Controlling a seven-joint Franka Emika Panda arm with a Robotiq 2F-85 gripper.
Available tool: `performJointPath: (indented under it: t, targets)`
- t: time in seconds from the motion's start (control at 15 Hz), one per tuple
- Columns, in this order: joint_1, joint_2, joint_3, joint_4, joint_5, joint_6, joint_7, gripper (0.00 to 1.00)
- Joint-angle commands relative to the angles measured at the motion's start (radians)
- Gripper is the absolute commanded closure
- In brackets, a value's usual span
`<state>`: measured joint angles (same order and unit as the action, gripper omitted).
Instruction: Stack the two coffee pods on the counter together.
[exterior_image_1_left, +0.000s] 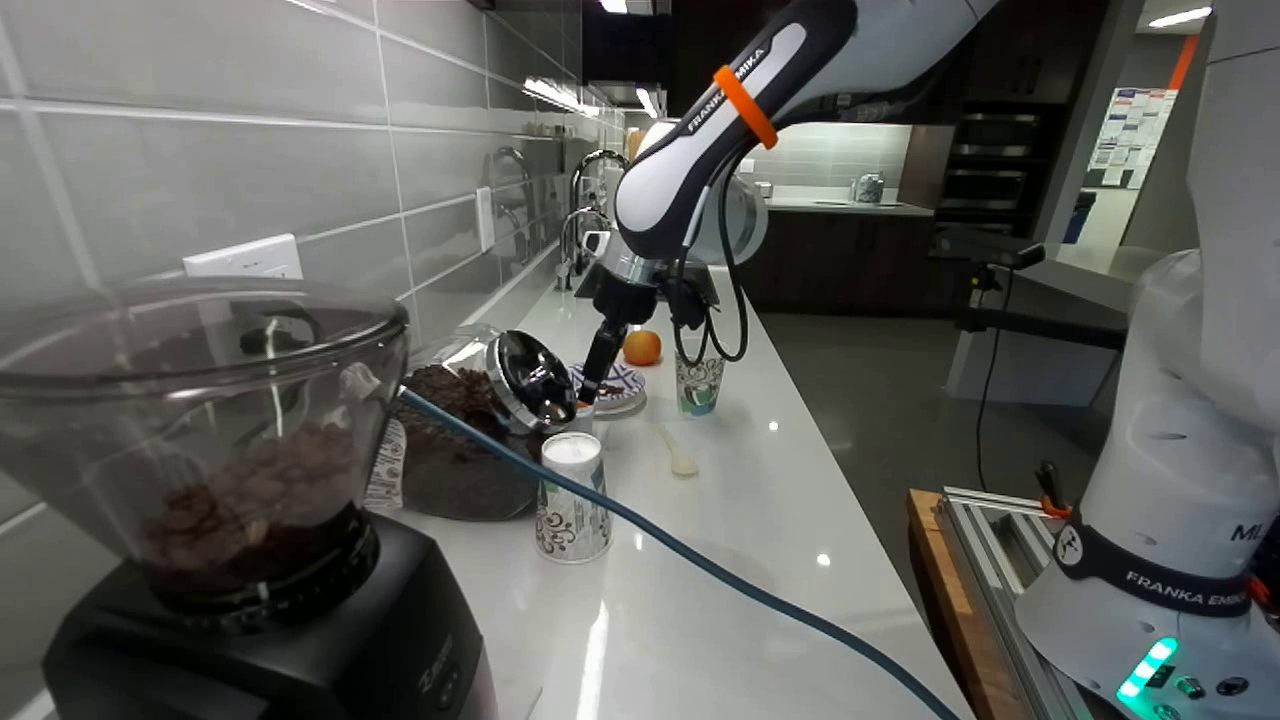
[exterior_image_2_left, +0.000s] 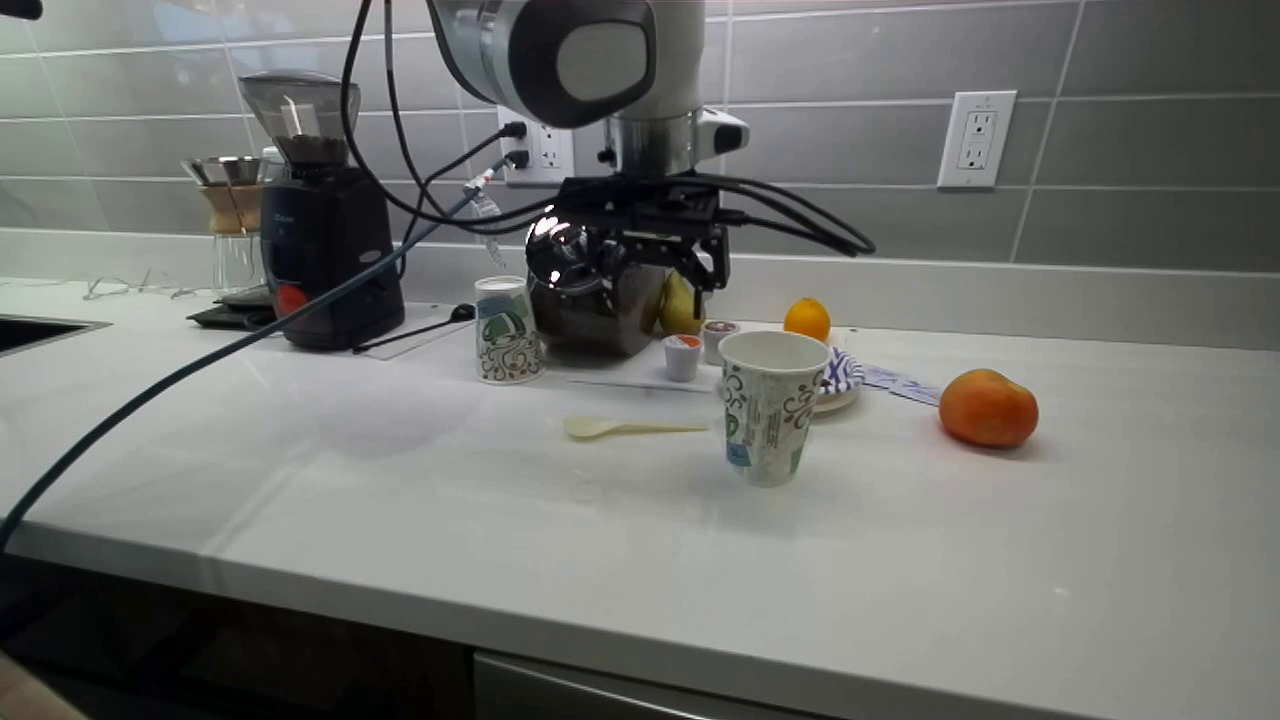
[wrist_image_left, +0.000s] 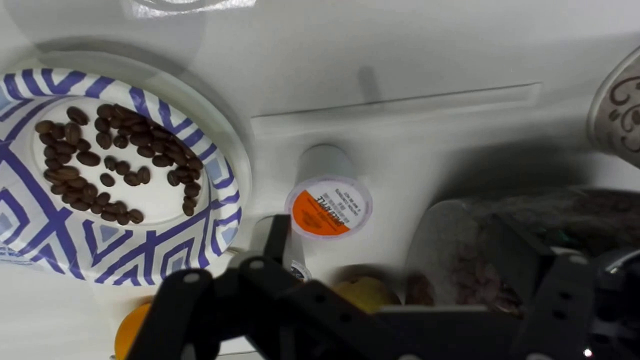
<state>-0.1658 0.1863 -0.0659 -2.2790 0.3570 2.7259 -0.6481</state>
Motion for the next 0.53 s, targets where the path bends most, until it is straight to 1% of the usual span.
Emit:
performJointPath:
  t: [0.0, 0.07, 0.13, 0.2, 0.47]
  targets:
    - [-0.044, 0.040, 0.046, 0.022, 0.020, 0.047, -0.077, 0.00]
    - [-0.055, 0.049, 0.057, 0.026, 0.025, 0.060, -0.106, 0.00]
    - [-0.048, 0.060, 0.053, 0.031, 0.055, 0.075, -0.152, 0.00]
    - [-0.060, 0.068, 0.066, 0.036, 0.072, 0.086, -0.187, 0.00]
    - [-0.111, 0.108, 0.118, 0.066, 0.183, 0.080, -0.336, 0.00]
